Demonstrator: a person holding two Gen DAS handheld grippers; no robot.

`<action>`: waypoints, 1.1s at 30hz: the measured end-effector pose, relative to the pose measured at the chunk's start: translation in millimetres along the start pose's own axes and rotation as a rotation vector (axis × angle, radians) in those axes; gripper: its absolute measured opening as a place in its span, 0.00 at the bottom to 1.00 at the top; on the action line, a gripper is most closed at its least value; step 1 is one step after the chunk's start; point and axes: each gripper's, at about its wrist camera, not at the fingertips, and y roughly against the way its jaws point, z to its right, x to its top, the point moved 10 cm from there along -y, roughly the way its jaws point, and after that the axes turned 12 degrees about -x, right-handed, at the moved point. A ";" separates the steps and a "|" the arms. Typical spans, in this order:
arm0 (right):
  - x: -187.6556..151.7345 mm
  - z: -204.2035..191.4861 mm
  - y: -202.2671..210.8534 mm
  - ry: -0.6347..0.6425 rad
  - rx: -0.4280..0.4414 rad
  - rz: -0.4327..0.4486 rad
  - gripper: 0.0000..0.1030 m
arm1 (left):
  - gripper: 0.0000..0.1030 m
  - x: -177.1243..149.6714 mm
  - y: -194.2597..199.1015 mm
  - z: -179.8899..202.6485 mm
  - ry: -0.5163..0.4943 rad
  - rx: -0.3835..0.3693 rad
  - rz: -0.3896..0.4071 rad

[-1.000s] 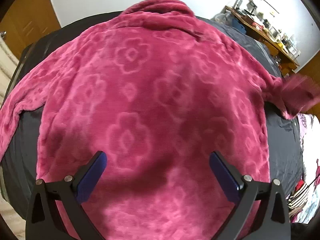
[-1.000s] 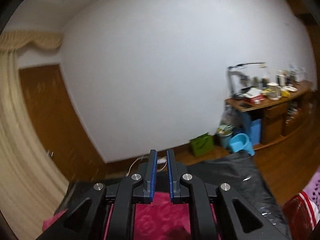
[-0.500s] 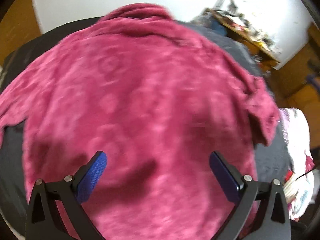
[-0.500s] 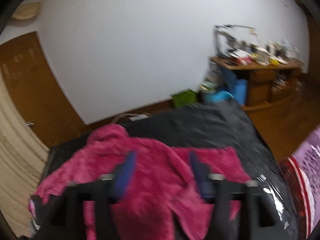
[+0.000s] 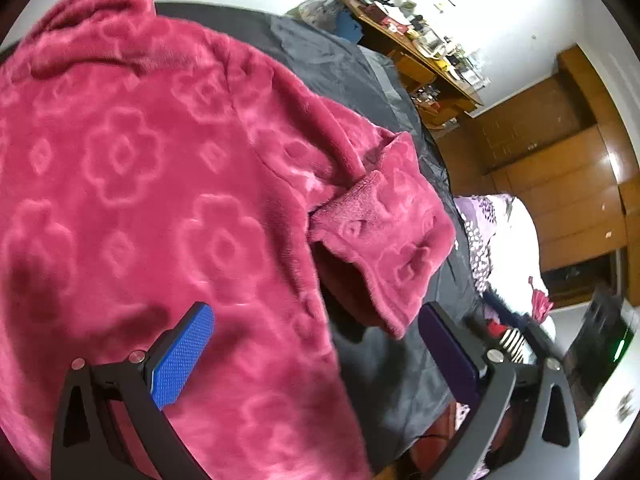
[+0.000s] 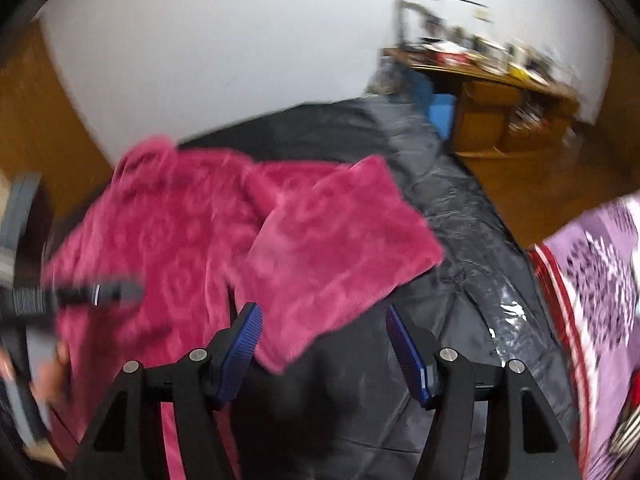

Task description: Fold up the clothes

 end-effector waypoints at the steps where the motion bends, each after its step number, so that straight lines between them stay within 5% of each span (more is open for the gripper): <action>1: -5.4 -7.7 -4.4 0.042 0.013 -0.003 0.64 | 1.00 -0.1 -4.0 -0.1 0.016 0.005 -0.001; 10: -13.6 -67.0 -54.1 0.271 0.103 -0.007 0.64 | 1.00 -3.2 4.5 -18.4 0.074 0.084 0.030; 15: -16.5 -72.8 -79.0 0.294 0.152 -0.069 0.63 | 1.00 -4.0 7.7 -21.4 0.107 0.095 0.050; 20: -18.1 -51.2 -90.5 0.247 0.100 -0.099 0.25 | 1.00 -4.0 -1.4 -19.0 0.119 0.090 0.043; 25: -13.6 -25.8 -86.9 0.117 0.116 -0.103 0.15 | 1.00 -3.0 -24.5 -8.0 0.091 0.064 0.003; 33: 5.5 -1.8 -59.1 -0.029 0.182 -0.062 0.14 | 1.00 -3.6 -65.3 8.6 0.161 -0.042 -0.029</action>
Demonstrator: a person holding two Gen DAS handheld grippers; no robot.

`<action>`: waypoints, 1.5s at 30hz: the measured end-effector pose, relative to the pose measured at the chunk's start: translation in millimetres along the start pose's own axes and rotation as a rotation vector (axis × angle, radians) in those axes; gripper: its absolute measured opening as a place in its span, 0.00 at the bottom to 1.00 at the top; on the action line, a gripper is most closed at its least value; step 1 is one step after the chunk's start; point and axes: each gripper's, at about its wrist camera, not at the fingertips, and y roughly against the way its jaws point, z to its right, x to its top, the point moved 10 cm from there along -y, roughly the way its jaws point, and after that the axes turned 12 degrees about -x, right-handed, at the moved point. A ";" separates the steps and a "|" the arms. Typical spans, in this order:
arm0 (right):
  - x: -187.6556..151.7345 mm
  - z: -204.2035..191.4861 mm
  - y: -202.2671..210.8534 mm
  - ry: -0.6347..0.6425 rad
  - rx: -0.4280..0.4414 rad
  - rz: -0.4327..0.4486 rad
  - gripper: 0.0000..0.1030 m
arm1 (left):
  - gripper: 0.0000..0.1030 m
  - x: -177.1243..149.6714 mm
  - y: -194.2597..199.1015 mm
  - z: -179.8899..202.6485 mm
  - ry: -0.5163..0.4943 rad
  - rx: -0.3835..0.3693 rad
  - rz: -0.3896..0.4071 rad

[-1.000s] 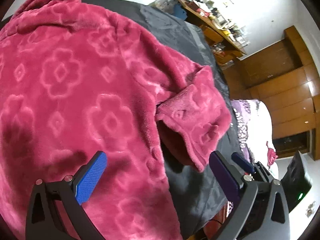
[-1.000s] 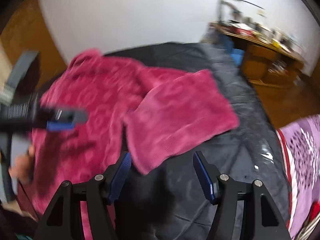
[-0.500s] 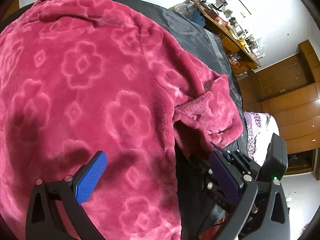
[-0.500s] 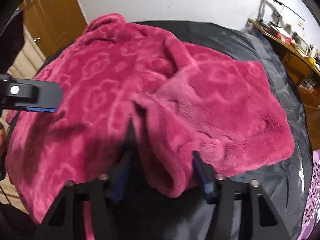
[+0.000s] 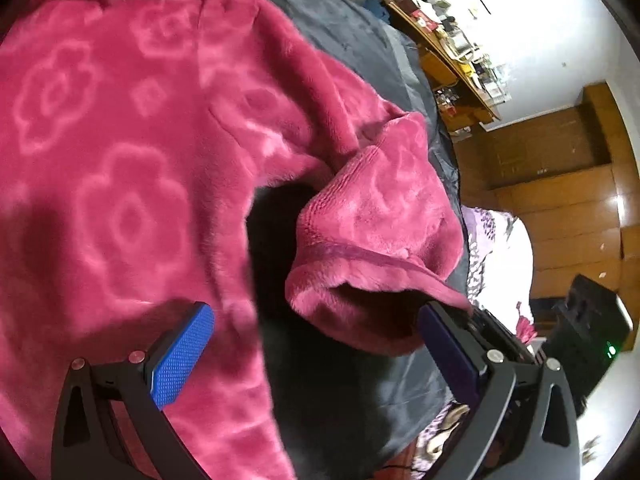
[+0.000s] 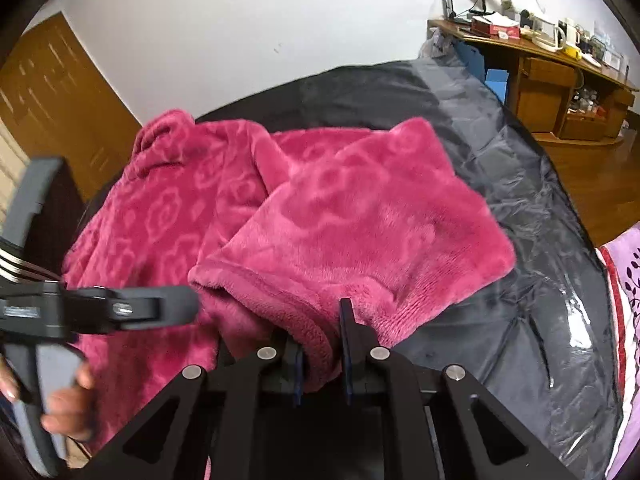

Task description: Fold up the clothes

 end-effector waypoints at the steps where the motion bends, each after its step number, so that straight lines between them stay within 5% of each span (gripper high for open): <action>1: 1.4 1.0 2.8 -0.009 0.005 0.003 0.14 | 1.00 0.1 -2.9 0.7 0.013 -0.013 0.004; 14: -10.9 -7.0 8.0 0.006 0.038 -0.021 0.14 | 1.00 7.5 0.1 33.7 0.074 -0.225 0.091; 28: -6.0 -17.5 26.3 -0.006 0.078 -0.005 0.14 | 0.98 5.0 -15.5 28.7 0.096 -0.213 0.052; 30: -8.1 -19.4 26.1 0.000 0.083 -0.014 0.15 | 0.86 6.5 -14.9 27.9 0.096 -0.219 0.047; 34: -21.4 -25.4 20.1 0.001 0.106 -0.057 0.16 | 0.33 6.3 -16.8 34.2 0.050 -0.223 0.004; 36: -26.8 -26.4 17.2 -0.011 0.116 -0.072 0.18 | 0.14 6.6 -15.4 38.0 0.015 -0.207 -0.011; 39: -27.6 -24.2 20.9 -0.039 0.126 -0.060 0.29 | 0.13 13.2 -6.8 46.1 -0.064 -0.152 -0.005; 41: -25.7 -22.7 26.7 -0.047 0.122 -0.036 0.58 | 0.12 20.7 3.4 51.5 -0.106 -0.121 0.007; 45: -21.4 -22.6 39.2 -0.057 0.124 0.009 0.61 | 0.11 48.0 33.4 60.6 -0.160 -0.080 0.076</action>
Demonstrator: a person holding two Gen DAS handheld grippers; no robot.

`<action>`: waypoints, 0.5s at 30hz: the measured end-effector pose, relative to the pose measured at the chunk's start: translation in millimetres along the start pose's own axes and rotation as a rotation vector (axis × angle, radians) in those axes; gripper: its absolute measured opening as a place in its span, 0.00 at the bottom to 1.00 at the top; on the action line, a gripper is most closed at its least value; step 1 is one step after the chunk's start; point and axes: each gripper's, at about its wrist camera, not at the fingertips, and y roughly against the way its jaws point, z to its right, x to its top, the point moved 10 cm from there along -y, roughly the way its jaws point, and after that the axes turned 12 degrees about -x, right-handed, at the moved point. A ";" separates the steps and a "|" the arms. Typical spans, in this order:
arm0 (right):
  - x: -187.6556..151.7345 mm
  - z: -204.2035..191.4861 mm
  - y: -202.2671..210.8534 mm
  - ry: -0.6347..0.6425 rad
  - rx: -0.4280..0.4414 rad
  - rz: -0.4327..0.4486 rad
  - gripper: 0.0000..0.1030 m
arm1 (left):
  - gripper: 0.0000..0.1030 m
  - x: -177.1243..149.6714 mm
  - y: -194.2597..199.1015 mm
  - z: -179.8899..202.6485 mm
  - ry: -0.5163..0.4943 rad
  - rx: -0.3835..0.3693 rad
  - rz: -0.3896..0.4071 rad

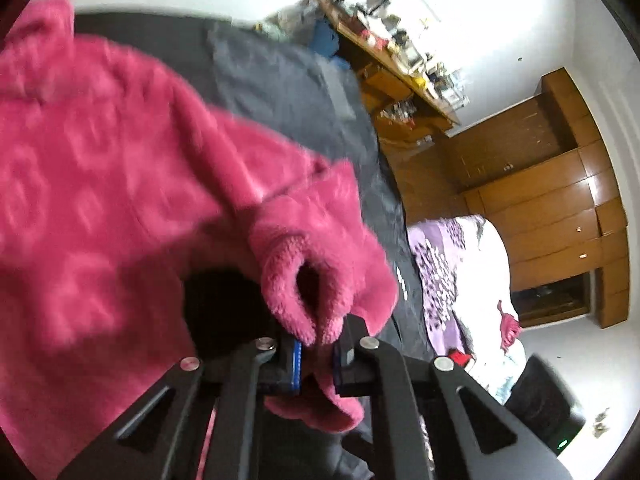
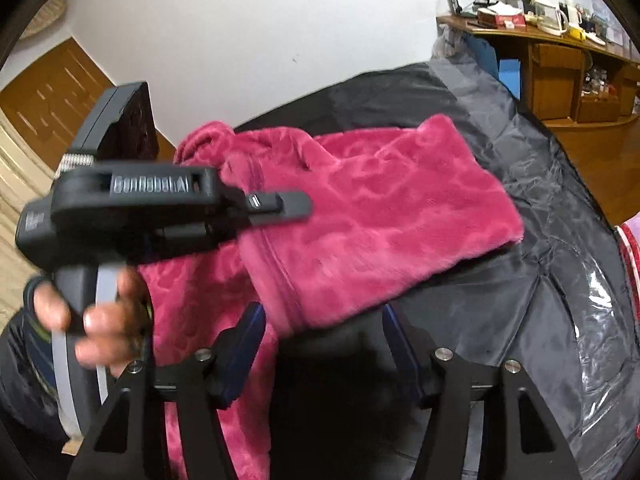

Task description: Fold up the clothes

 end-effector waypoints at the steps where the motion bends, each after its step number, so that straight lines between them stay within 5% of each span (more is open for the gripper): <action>1: 1.1 -0.4 3.1 -0.002 0.001 0.011 0.61 | 0.11 10.1 9.8 2.1 -0.015 0.008 0.025; 15: -5.3 -43.9 -15.3 0.005 -0.040 -0.019 0.61 | 0.11 117.2 222.1 -15.0 -0.094 0.053 0.389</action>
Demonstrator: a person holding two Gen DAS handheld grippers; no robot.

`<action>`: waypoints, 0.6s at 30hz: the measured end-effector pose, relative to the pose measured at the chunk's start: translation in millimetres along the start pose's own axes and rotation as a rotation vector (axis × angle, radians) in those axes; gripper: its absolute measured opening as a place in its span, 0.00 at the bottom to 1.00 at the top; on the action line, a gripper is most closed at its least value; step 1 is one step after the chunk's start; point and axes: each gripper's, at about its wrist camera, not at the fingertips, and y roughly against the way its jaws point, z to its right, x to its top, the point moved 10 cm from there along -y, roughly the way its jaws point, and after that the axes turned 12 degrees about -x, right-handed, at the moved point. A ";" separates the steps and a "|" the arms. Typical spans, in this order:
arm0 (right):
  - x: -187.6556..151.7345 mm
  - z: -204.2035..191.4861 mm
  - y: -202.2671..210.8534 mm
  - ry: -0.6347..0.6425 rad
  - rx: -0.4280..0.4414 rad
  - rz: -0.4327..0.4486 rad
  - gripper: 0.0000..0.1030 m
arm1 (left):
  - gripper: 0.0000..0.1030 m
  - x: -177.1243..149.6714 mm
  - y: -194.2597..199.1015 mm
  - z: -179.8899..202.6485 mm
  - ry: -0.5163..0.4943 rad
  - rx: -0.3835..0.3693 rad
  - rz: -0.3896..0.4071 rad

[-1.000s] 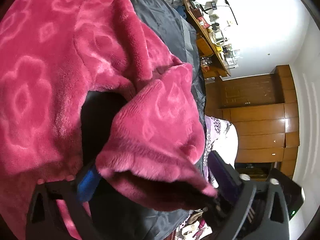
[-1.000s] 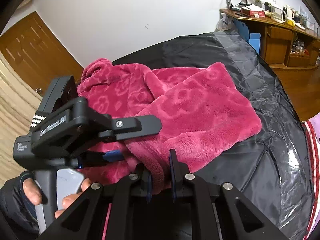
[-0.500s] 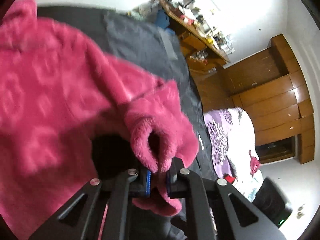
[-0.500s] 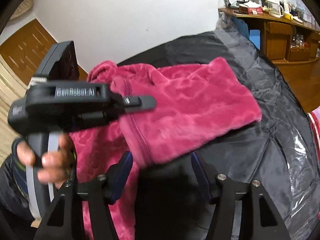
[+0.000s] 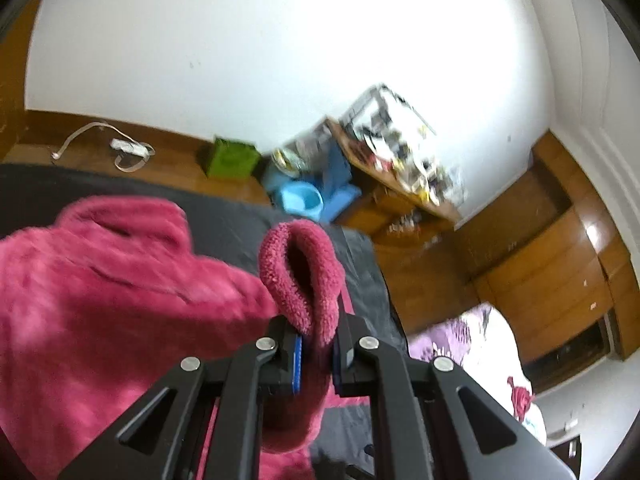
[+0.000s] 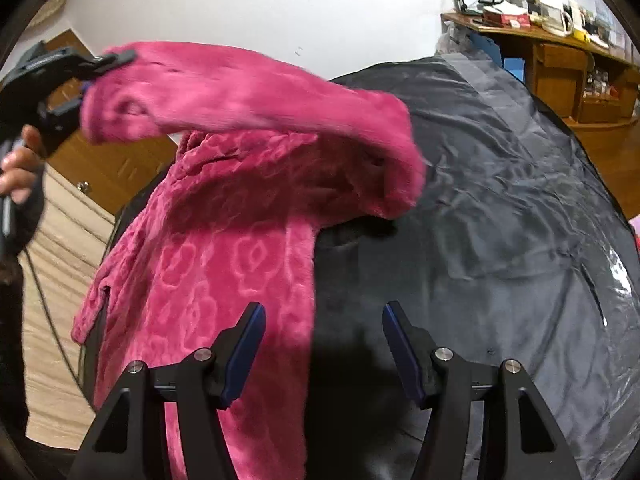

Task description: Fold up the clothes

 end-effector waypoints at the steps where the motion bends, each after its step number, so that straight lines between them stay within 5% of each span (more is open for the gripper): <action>1: 1.6 -5.9 -1.7 0.002 -0.011 0.000 0.61 | 0.11 8.3 13.6 -9.7 0.002 0.008 0.018; 6: 7.1 -26.5 -16.6 0.020 -0.062 -0.017 0.61 | 0.11 29.0 72.4 -77.0 0.012 0.087 0.066; 11: 12.7 -34.8 -32.3 0.011 -0.122 -0.047 0.61 | 0.11 4.5 96.1 -175.8 0.072 0.254 -0.022; 18: 43.2 -72.7 -49.2 0.082 -0.138 -0.031 0.61 | 0.11 -35.0 92.9 -254.6 0.104 0.412 -0.129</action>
